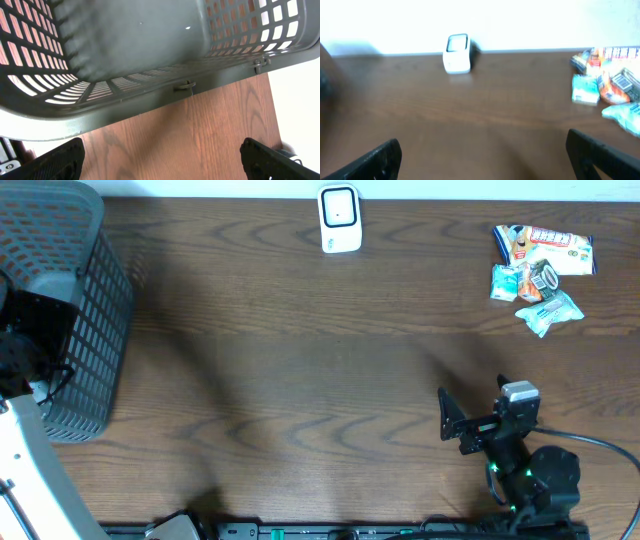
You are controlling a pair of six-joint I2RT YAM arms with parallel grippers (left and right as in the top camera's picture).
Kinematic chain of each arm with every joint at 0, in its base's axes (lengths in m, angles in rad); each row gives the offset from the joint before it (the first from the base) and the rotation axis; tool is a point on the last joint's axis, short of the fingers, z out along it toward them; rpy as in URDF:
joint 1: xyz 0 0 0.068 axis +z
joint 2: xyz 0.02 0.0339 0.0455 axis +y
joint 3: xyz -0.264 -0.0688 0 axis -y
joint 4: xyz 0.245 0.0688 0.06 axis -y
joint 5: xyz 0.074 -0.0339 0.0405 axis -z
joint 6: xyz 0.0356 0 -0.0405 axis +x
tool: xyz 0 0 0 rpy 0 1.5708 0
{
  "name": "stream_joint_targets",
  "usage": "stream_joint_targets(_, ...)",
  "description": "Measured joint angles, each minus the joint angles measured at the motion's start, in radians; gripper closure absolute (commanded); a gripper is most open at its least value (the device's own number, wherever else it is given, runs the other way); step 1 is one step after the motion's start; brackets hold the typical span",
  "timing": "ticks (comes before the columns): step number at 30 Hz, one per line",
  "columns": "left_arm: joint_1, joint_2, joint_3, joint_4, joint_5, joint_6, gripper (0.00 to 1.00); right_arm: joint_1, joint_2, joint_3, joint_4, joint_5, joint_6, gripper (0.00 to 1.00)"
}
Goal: Scan the item barcode
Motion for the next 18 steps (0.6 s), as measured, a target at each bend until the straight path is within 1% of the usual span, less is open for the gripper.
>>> stream_joint_targets(7, 0.0, 0.0, 0.0, 0.0, 0.0, 0.0, 0.02, -0.017, -0.045, -0.148, 0.238, -0.007, -0.001, 0.01)
stream_joint_targets(11, 0.0, 0.0, 0.0, 0.0, 0.0, 0.0, 0.03, -0.018, -0.087, -0.216, 0.322, -0.018, -0.005, 0.01)
stream_joint_targets(14, 0.0, 0.0, 0.0, 0.0, 0.0, 0.0, 0.02, -0.018, -0.148, -0.262, 0.322, -0.025, -0.02, 0.01)
stream_joint_targets(18, 0.0, 0.0, 0.0, 0.0, 0.0, 0.0, 0.03, -0.019, -0.189, -0.277, 0.296, -0.029, -0.052, 0.01)
